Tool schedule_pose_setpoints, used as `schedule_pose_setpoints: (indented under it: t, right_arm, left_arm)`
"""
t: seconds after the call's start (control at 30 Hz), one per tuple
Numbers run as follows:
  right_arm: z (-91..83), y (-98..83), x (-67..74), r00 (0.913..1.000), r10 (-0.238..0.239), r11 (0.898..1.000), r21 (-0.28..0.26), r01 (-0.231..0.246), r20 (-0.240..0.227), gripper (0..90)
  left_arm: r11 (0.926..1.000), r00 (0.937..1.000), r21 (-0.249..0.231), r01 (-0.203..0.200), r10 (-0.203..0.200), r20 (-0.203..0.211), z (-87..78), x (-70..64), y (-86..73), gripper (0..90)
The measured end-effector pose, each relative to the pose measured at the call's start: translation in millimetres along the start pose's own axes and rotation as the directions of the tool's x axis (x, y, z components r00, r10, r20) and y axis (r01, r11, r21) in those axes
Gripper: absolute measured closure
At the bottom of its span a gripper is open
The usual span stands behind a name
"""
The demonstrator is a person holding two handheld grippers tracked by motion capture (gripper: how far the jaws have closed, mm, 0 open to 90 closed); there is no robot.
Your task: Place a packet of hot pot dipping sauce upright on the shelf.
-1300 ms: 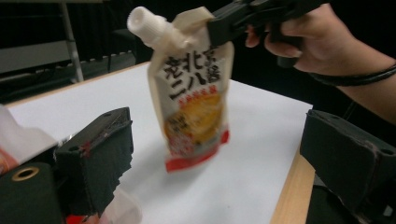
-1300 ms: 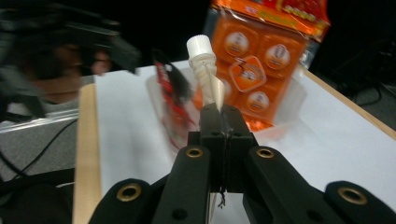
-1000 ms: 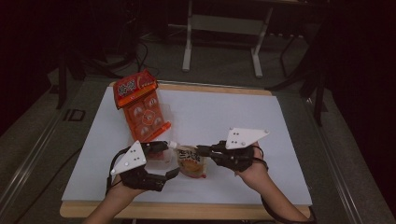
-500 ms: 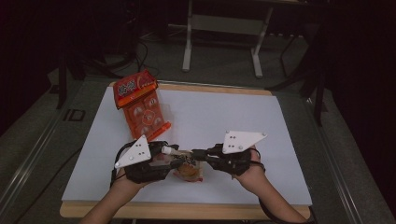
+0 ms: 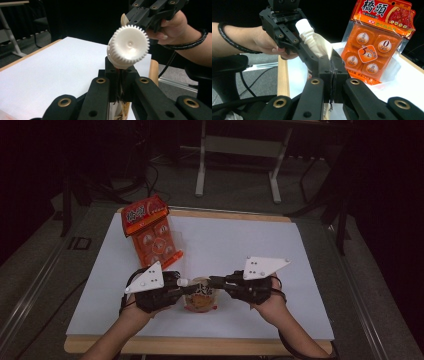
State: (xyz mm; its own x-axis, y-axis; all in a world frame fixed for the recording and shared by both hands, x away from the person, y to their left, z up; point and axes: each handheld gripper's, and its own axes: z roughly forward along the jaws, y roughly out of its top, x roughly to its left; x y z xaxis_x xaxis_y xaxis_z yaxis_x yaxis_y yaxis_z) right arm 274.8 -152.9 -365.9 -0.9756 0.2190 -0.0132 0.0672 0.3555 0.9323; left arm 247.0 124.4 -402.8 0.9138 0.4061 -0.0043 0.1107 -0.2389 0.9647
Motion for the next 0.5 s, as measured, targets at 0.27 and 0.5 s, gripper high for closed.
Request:
schedule_pose_setpoints:
  t: [0.27,0.5]
  right_arm:
    - [-11.0,2.9,-5.2,0.9981,0.010,0.999,-0.037,-0.008,0.060,59.2]
    - [-23.3,-1.2,-12.3,0.9935,0.043,0.998,-0.056,-0.037,0.105,34.0]
  left_arm:
    - [0.9992,0.9993,-0.031,-0.025,0.024,-0.029,-2.0,5.1,16.5,88.4]
    - [0.9970,0.9965,-0.065,-0.042,0.037,-0.074,-11.5,16.9,32.0,88.5]
